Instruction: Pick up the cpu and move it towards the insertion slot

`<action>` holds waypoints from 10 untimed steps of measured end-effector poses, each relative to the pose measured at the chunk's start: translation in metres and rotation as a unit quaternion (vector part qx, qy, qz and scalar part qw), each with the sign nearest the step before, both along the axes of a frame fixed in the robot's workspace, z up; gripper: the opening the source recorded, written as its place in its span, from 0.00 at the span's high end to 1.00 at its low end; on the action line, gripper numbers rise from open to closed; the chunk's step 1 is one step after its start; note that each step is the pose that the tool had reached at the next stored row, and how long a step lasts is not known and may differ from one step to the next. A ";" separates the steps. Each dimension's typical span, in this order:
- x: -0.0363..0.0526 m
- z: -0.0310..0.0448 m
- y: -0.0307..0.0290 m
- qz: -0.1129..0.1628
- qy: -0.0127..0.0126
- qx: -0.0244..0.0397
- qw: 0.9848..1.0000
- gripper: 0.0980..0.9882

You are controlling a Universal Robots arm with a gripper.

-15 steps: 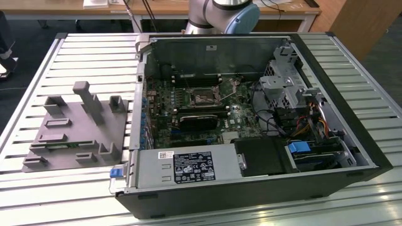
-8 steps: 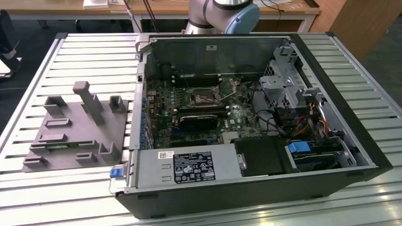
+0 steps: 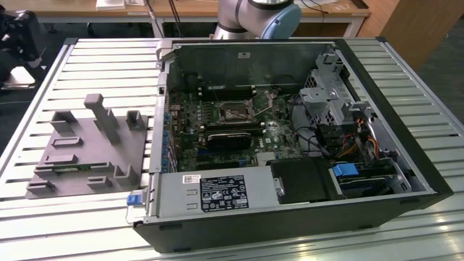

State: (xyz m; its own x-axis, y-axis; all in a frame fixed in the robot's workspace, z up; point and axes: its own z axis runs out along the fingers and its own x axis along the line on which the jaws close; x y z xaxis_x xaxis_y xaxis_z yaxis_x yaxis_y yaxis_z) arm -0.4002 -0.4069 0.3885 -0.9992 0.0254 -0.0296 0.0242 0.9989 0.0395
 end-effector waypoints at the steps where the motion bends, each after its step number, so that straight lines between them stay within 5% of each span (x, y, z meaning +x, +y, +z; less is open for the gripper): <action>1: 0.0045 0.0000 0.0000 0.000 0.000 0.000 1.000 0.51; 10: 0.0458 -0.0001 0.0000 0.000 0.000 0.000 1.000 0.51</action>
